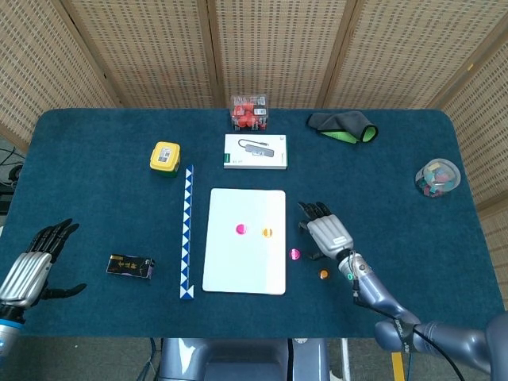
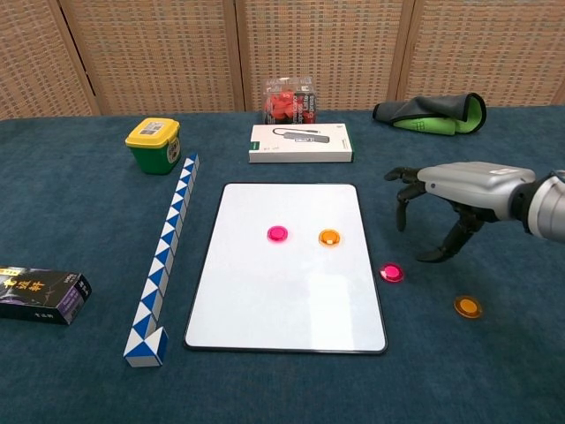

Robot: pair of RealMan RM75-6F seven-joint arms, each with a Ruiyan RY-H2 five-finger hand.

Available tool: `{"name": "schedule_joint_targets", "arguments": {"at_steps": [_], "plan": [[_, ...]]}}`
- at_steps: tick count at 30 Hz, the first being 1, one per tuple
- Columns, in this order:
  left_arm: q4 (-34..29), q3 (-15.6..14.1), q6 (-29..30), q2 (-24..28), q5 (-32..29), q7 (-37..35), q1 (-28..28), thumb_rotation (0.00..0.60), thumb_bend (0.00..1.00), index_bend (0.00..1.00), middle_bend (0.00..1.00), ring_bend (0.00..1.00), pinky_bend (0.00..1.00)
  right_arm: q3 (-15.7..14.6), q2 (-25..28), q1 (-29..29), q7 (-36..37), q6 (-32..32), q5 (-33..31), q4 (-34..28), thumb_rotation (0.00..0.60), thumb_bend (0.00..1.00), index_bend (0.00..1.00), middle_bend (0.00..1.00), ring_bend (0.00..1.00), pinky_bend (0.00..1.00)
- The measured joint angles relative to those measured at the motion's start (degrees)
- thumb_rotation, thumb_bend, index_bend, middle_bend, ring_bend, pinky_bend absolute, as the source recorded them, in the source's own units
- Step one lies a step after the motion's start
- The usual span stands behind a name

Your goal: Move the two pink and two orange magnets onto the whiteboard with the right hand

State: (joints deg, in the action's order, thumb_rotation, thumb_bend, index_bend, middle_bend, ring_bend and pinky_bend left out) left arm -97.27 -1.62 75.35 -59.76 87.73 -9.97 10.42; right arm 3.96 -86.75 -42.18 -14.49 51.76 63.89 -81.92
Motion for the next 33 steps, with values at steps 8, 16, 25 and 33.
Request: {"name": "schedule_joint_targets", "arguments": {"at_steps": [8,16,25,33], "plan": [[0.0,0.0,0.0,0.0,-0.1,0.0,0.0,0.600,0.00,0.00,0.00,0.00,0.00,-0.5,-1.5,1.2,0.2,0.4,1.6,0.4,0.600,0.31,0.42,0.00,0.00,0.00],[0.1,0.0,0.1,0.0,-0.1,-0.1,0.0,0.600,0.00,0.00,0.00,0.00,0.00,-0.4,-3.8,1.3,-0.4,-0.4,2.1,2.0,0.600,0.31,0.42,0.00,0.00,0.00],[0.2,0.0,0.1,0.0,-0.1,-0.1,-0.1,0.600,0.00,0.00,0.00,0.00,0.00,0.0,-5.3,1.4,-0.6,-0.9,2.6,3.5,0.600,0.31,0.42,0.00,0.00,0.00],[0.1,0.0,0.0,0.0,-0.2,0.0,0.0,0.600,0.00,0.00,0.00,0.00,0.00,0.4,-5.9,1.6,-0.5,-1.5,2.8,4.1,0.600,0.31,0.42,0.00,0.00,0.00]]}}
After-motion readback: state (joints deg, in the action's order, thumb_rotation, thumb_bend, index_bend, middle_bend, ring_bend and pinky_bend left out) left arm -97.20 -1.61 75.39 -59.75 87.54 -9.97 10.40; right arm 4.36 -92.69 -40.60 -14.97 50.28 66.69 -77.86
